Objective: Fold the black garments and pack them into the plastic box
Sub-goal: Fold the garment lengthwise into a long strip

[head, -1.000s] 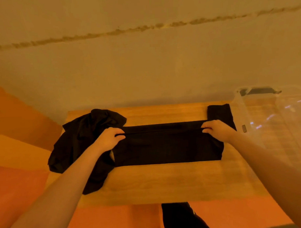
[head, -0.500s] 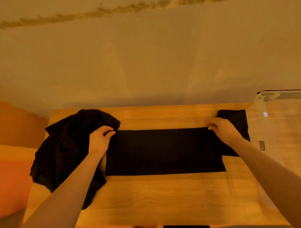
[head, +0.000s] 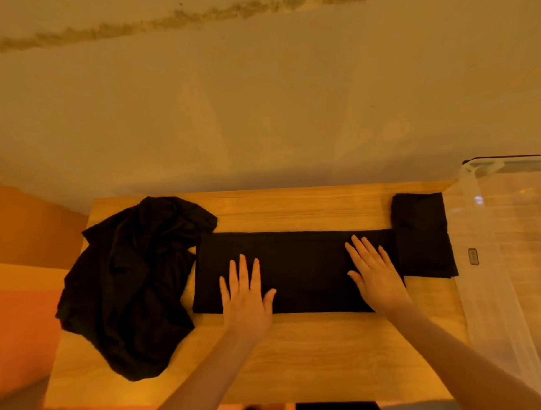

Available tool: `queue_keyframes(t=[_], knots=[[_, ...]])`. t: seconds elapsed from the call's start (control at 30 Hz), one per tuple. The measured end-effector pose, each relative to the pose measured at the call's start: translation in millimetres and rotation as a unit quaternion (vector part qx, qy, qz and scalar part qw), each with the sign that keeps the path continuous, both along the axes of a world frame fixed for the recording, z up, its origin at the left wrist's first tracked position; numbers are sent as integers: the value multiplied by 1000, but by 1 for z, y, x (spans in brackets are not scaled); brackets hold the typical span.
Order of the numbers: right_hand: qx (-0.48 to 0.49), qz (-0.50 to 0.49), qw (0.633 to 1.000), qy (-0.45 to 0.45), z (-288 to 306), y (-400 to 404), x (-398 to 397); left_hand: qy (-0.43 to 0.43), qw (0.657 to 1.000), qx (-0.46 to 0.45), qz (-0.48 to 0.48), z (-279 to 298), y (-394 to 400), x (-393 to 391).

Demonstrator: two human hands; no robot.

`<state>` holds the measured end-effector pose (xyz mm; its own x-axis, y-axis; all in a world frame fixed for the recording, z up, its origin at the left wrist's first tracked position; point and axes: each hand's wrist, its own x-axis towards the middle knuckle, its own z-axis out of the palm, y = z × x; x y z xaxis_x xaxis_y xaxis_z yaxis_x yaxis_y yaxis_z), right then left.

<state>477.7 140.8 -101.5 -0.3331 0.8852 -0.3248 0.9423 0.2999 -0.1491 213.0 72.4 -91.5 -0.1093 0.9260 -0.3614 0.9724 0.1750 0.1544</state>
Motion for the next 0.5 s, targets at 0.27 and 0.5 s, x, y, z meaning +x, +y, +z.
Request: queue_keyframes(t=[0.27,0.5], knots=[[-9,-77,997,6,-3,-51,-7,77,964,-50,-251,5,73,-47],[-1,-91,996,-26,2,-50,19,109,979,17,-172,19,78,-26]])
